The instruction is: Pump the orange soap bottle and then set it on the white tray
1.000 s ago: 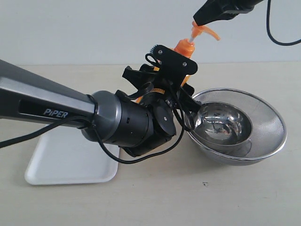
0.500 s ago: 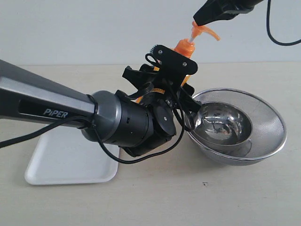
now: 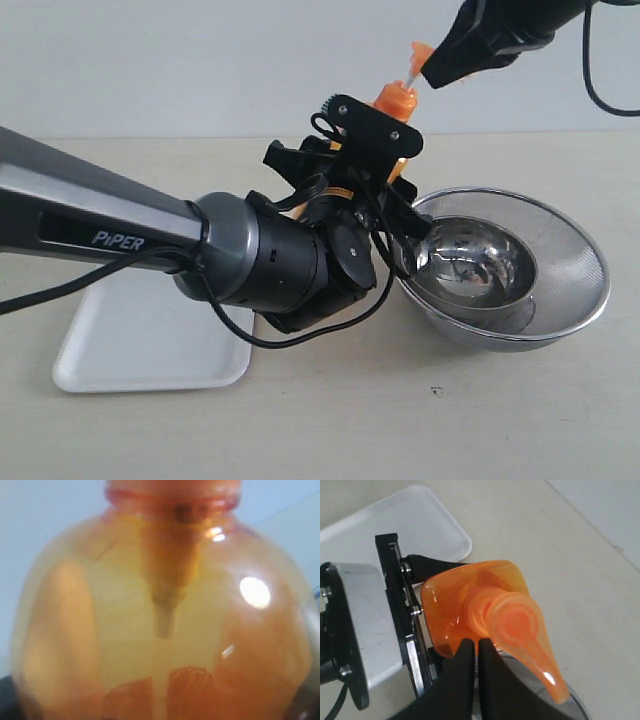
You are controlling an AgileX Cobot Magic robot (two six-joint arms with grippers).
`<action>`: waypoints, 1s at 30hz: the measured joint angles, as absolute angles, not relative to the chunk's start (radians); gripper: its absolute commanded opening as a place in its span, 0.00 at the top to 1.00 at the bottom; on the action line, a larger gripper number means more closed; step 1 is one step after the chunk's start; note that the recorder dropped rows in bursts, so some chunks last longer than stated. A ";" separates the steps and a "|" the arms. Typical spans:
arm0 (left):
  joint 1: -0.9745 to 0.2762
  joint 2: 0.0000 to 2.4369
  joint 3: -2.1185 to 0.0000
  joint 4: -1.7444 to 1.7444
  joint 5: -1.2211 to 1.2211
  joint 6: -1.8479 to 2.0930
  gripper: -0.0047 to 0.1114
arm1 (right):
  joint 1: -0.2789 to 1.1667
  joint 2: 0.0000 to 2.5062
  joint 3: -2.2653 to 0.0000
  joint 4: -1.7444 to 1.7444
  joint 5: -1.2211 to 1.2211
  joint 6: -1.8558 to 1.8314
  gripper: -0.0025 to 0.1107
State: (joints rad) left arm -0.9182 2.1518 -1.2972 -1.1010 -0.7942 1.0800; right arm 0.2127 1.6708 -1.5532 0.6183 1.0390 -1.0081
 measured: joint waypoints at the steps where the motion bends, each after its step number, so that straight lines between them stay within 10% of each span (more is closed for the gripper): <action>1: -0.920 2.152 -1.297 -1.095 -0.791 1.075 0.92 | 0.217 1.671 -1.551 0.610 1.041 -1.008 0.98; 30: -0.922 2.152 -1.297 -1.084 -0.786 1.073 0.92 | 0.219 1.362 -1.547 0.538 0.994 -0.982 0.98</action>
State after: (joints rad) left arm -0.9221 2.1518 -1.2972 -1.0841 -0.7856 1.0731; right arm 0.2187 1.3616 -1.5467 0.5377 0.9938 -0.9824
